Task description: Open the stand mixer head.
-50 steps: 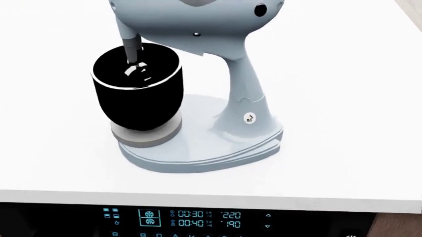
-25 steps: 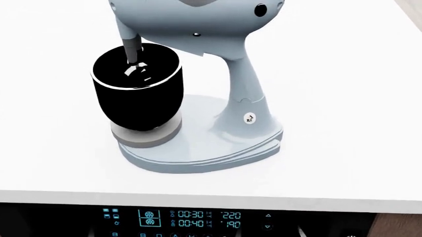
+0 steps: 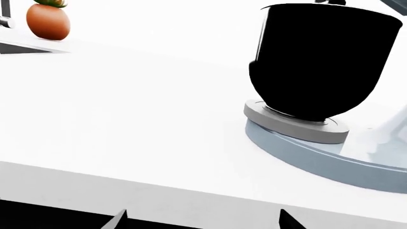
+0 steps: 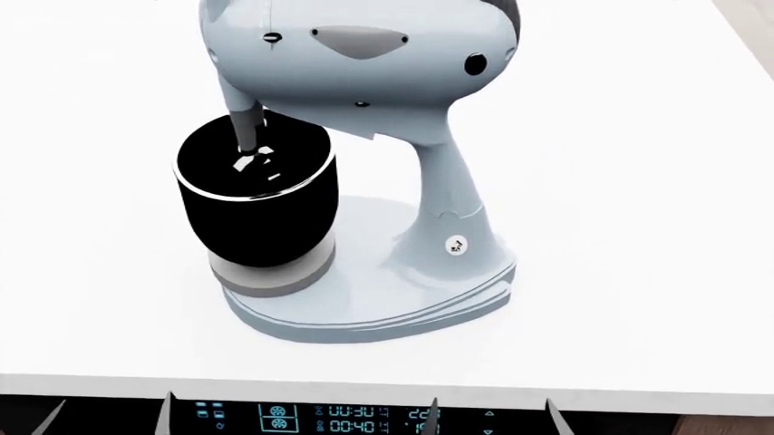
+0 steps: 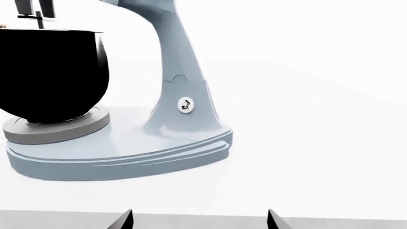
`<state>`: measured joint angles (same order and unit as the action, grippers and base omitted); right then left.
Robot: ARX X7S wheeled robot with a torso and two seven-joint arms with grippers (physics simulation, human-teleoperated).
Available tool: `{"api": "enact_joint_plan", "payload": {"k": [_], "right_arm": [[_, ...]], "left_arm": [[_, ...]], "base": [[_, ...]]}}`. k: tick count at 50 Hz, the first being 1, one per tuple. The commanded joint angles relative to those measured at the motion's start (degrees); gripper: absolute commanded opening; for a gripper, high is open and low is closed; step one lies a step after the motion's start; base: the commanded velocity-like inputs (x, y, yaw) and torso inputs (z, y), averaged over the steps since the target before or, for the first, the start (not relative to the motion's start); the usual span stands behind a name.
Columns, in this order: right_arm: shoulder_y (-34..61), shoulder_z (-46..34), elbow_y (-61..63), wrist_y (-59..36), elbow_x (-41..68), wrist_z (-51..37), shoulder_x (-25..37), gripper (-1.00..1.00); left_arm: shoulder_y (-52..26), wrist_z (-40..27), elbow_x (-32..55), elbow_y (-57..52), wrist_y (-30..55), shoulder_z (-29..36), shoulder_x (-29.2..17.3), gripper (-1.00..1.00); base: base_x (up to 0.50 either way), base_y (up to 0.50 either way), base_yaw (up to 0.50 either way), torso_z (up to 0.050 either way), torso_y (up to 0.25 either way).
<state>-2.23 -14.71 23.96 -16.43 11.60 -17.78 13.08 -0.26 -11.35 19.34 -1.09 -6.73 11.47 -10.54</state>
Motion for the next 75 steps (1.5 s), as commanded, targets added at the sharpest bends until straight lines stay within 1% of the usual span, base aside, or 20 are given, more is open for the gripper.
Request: {"api": "enact_joint_plan", "payload": {"k": [1,10,14,15,20,27,42,49,53,55,60,61,62,65,69,70,71,72,73,75], "right_arm": [[0.1,1.1,0.5,-0.1,-0.1,1.1,-0.6,1.00],[0.8,0.9,2.3,-1.8,0.3,0.5,-0.1,1.00],[0.8,1.1,0.0,-0.5,0.5,0.5,-0.3,1.00],[1.0,1.3,0.6,-1.1,0.9,0.4,-0.2,1.00],[2.5,1.0,5.9,-5.8,1.6,-0.4,0.5,1.00],[4.1,0.3,12.1,-10.6,1.8,-1.4,1.5,1.00],[6.9,-0.7,5.2,-8.5,1.6,-0.5,1.0,1.00],[11.8,-2.2,1.2,-10.7,0.9,-0.1,0.5,1.00],[14.0,0.2,-1.2,-11.1,4.7,1.1,-0.8,1.00],[15.6,-0.5,-3.1,-11.0,2.4,-0.3,-0.9,1.00],[18.6,-0.5,-6.3,-12.1,3.9,0.9,-1.7,1.00],[19.3,1.2,-7.1,-11.1,5.4,0.9,-2.7,-1.00],[21.0,0.0,-8.6,-12.7,4.9,1.2,-2.5,-1.00],[22.1,-0.7,-12.3,-11.0,4.9,2.4,-3.2,-1.00],[25.9,-2.1,-15.9,-12.0,3.7,2.3,-3.8,-1.00],[26.6,-2.2,-16.6,-12.0,4.0,2.6,-4.1,-1.00],[28.0,-2.4,-17.6,-12.8,3.4,2.1,-4.3,-1.00],[28.6,-2.1,-17.9,-13.3,4.4,2.6,-4.6,-1.00],[29.1,-2.3,-18.2,-13.4,3.9,2.1,-4.6,-1.00],[29.8,-2.7,-19.3,-13.5,3.6,1.8,-4.9,-1.00]], "left_arm": [[0.0,1.0,-1.0,0.0,-0.9,-0.8,0.8,1.00],[-0.1,0.1,-1.9,0.1,-1.1,-0.4,0.5,1.00],[-0.1,-1.0,-1.4,0.1,-0.6,-1.1,0.6,1.00],[-0.2,-1.1,-0.7,0.5,0.2,-1.3,0.6,1.00],[-0.5,-1.6,-2.9,1.5,-1.1,-0.6,0.3,1.00],[-0.1,-1.9,-4.5,-0.3,-3.1,-0.1,-0.2,1.00],[-0.2,-2.6,-4.6,-0.3,-2.3,0.6,-0.7,1.00],[-0.2,-2.6,-4.2,-0.1,-2.5,0.7,-0.8,1.00],[-0.3,-2.7,-3.6,0.1,-2.2,0.6,-0.8,1.00],[-0.3,-2.8,-3.4,0.2,-2.3,0.5,-0.8,1.00],[-0.3,-2.9,-3.2,0.2,-2.5,0.6,-0.9,1.00],[-0.3,-2.9,-3.2,0.2,-2.8,0.5,-0.9,1.00],[-0.3,-3.0,-3.0,0.1,-2.8,0.5,-0.9,1.00],[-0.2,-3.3,-3.1,-0.1,-3.1,0.4,-0.9,1.00],[-0.2,-3.2,-2.3,0.0,-3.1,0.3,-0.9,1.00],[0.9,-4.6,-1.0,-6.2,1.3,-0.2,-2.6,1.00],[2.6,-11.9,7.6,-14.8,9.9,-3.3,-10.3,1.00],[2.7,-12.3,8.4,-23.3,18.5,-3.7,-10.6,1.00],[3.0,-12.4,8.7,-29.9,19.7,-3.9,-10.7,1.00],[2.9,-11.9,8.5,-28.7,18.8,-3.7,-10.3,1.00]], "base": [[0.00,0.00,0.00,0.050,-0.023],[0.00,0.00,0.00,0.050,-0.023],[0.00,0.00,0.00,0.050,-0.021],[0.00,0.00,0.00,0.012,0.000],[0.00,0.00,0.00,0.000,0.000],[0.00,0.00,0.00,0.000,0.000],[0.00,0.00,0.00,0.000,0.000],[0.00,0.00,0.00,0.000,0.000],[0.00,0.00,0.00,0.000,0.000],[0.00,0.00,0.00,0.000,0.000],[0.00,0.00,0.00,0.000,0.000],[0.00,0.00,0.00,0.000,0.000],[0.00,0.00,0.00,0.000,0.000],[0.00,0.00,0.00,0.000,0.000],[0.00,0.00,0.00,0.000,0.000],[0.00,0.00,0.00,0.000,0.000],[0.00,0.00,0.00,0.000,0.000],[0.00,0.00,0.00,0.000,0.000],[0.00,0.00,0.00,0.000,0.000],[0.00,0.00,0.00,0.000,0.000]]}}
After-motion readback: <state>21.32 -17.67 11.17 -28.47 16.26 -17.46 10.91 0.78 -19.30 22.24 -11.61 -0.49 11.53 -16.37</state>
